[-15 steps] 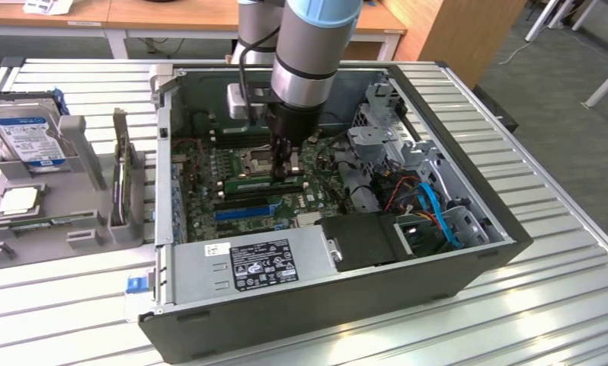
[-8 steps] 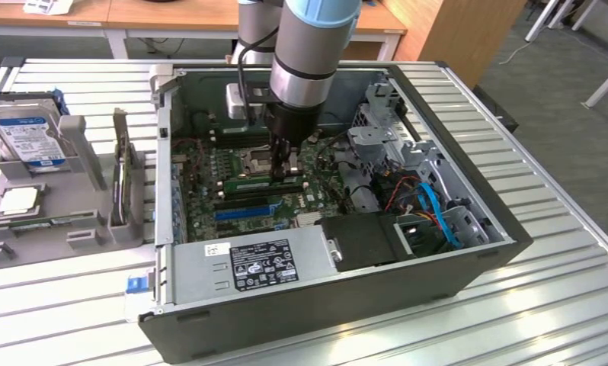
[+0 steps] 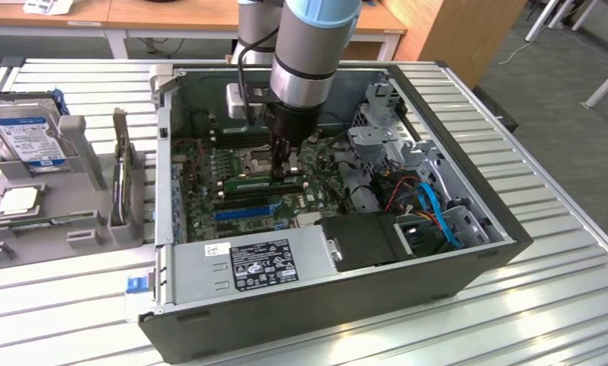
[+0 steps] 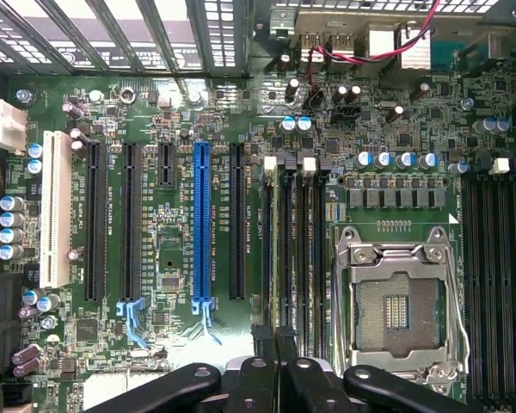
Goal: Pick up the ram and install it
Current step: 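Insert the ram into the slot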
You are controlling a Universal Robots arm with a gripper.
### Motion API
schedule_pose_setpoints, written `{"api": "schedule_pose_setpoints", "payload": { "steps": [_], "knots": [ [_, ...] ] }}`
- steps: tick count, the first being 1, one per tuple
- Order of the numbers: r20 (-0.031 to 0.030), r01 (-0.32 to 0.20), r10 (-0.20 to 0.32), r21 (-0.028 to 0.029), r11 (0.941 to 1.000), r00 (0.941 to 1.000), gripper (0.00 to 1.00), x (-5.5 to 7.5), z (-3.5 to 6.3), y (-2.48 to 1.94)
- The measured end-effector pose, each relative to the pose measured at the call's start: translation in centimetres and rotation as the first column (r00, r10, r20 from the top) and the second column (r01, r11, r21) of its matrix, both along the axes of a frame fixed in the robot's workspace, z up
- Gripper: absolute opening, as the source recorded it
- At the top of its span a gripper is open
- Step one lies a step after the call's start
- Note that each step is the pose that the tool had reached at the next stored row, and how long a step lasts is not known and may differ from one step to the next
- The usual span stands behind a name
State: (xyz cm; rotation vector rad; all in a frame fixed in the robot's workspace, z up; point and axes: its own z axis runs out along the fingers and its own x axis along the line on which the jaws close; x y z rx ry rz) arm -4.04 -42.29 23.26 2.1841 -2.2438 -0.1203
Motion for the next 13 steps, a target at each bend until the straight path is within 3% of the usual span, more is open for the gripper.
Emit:
{"api": "schedule_pose_setpoints", "payload": {
  "steps": [13],
  "knots": [
    [0.0001,-0.009,0.009,0.0002,1.0,1.0,0.12,0.01,-0.02,0.01]
  ]
}}
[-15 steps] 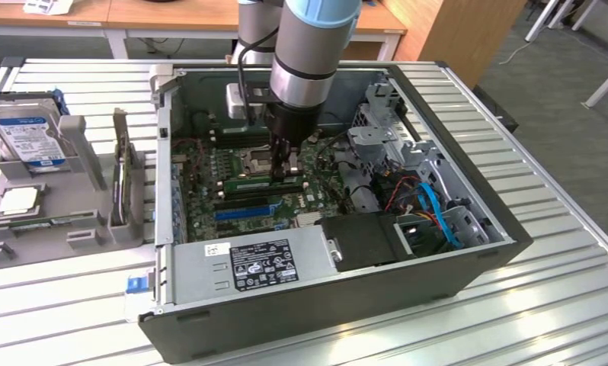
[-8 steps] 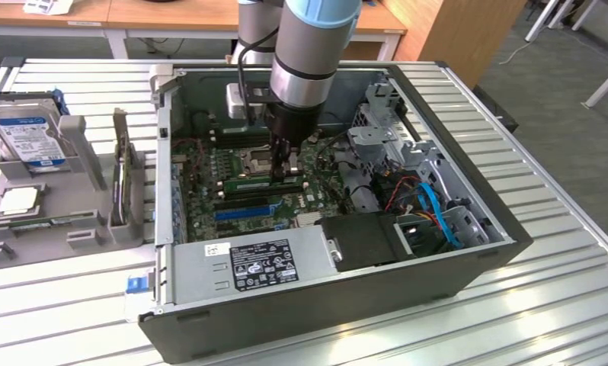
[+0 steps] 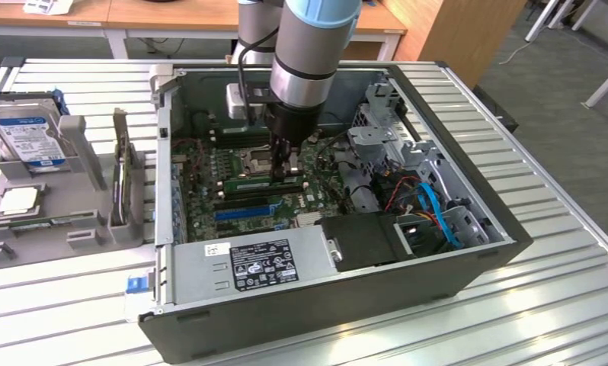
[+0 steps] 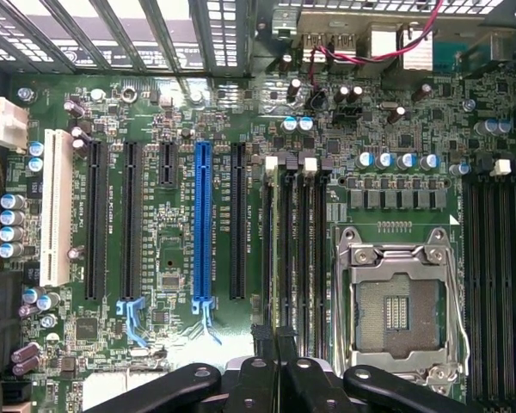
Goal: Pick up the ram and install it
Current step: 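Insert the ram into the slot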
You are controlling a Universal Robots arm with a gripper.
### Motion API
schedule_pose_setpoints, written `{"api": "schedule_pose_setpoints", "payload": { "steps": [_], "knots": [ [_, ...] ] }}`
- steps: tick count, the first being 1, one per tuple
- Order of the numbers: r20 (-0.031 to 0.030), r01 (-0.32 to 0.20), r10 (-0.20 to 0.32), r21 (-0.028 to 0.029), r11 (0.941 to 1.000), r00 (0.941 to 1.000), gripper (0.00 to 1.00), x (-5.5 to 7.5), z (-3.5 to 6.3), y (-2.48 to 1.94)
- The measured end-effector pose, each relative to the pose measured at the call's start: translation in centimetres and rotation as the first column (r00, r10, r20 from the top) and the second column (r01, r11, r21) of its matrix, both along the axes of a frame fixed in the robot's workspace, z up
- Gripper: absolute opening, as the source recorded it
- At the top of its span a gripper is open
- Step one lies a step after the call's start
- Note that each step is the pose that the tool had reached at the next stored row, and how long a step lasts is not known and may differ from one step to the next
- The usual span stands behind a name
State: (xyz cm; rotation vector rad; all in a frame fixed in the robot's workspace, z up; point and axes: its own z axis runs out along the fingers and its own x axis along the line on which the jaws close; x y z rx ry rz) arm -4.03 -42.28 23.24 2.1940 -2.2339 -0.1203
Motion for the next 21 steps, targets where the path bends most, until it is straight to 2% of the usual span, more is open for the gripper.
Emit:
{"api": "schedule_pose_setpoints", "payload": {
  "steps": [21],
  "knots": [
    [0.0,-0.006,0.006,0.0,1.0,1.0,0.12,0.2,-0.12,0.0]
  ]
}}
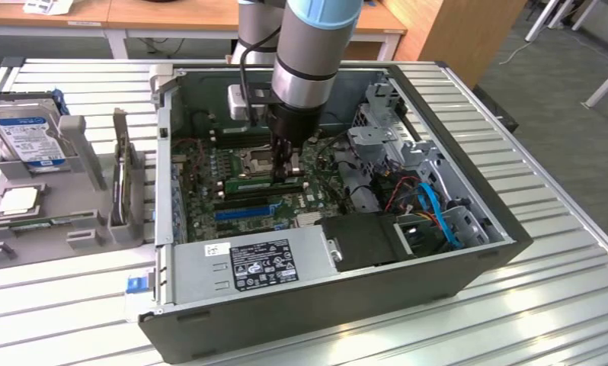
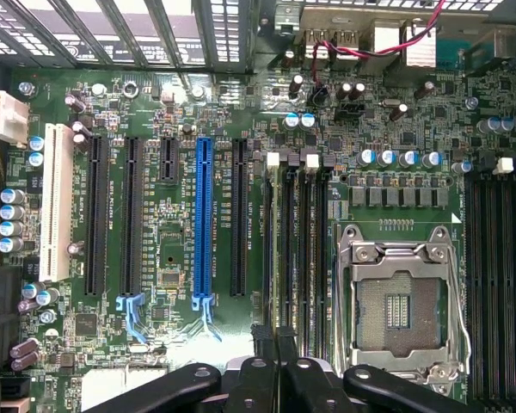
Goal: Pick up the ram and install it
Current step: 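Insert the ram into the slot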
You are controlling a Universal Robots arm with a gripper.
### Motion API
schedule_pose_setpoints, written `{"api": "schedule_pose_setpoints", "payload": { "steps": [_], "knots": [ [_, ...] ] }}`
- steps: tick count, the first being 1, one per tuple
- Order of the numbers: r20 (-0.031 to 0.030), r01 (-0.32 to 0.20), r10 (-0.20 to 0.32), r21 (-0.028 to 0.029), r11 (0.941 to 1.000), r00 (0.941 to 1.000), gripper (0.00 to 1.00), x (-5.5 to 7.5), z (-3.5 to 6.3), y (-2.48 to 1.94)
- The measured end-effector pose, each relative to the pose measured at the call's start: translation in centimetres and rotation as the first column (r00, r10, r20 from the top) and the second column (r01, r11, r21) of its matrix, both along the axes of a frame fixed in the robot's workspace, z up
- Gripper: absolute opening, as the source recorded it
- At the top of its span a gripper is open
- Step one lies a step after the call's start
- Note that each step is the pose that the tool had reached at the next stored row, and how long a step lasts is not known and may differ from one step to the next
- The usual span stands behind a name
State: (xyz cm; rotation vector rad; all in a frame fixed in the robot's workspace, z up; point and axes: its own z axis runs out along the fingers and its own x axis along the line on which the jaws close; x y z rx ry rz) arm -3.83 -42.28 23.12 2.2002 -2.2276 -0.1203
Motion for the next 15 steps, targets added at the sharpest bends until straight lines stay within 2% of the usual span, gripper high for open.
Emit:
{"api": "schedule_pose_setpoints", "payload": {
  "steps": [15],
  "knots": [
    [0.0,-0.006,0.006,0.0,1.0,1.0,0.12,0.0,-0.36,0.0]
  ]
}}
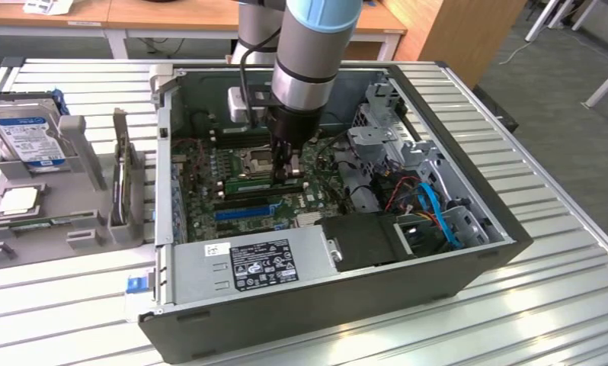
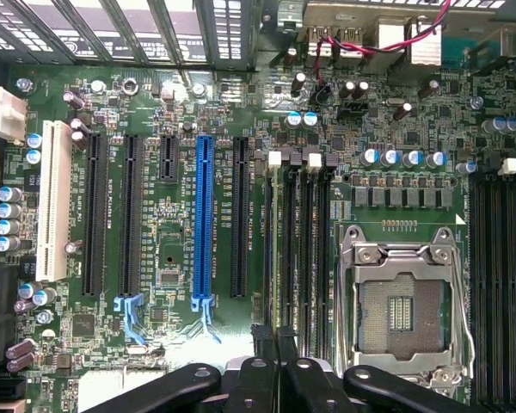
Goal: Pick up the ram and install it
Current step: 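Insert the ram into the slot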
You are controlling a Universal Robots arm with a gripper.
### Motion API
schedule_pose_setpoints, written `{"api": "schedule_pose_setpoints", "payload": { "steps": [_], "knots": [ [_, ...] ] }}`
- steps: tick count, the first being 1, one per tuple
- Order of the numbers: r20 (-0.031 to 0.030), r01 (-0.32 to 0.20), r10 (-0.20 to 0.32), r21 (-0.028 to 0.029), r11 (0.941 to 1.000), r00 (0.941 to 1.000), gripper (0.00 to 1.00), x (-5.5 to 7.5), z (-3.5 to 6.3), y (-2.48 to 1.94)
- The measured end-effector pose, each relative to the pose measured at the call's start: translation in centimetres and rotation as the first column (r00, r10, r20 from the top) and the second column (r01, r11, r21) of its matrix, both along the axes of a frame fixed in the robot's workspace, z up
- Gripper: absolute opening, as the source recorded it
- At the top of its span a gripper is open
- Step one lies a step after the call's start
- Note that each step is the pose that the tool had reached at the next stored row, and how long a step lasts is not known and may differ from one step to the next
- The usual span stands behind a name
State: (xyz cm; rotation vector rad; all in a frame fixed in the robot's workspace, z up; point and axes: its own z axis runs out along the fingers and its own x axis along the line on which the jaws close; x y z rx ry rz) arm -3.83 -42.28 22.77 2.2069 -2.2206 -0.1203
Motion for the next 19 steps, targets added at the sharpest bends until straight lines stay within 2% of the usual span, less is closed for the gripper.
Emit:
{"api": "schedule_pose_setpoints", "payload": {
  "steps": [19],
  "knots": [
    [-0.0001,0.0,0.0,-0.0002,1.0,1.0,0.12,0.0,-0.32,0.0]
  ]
}}
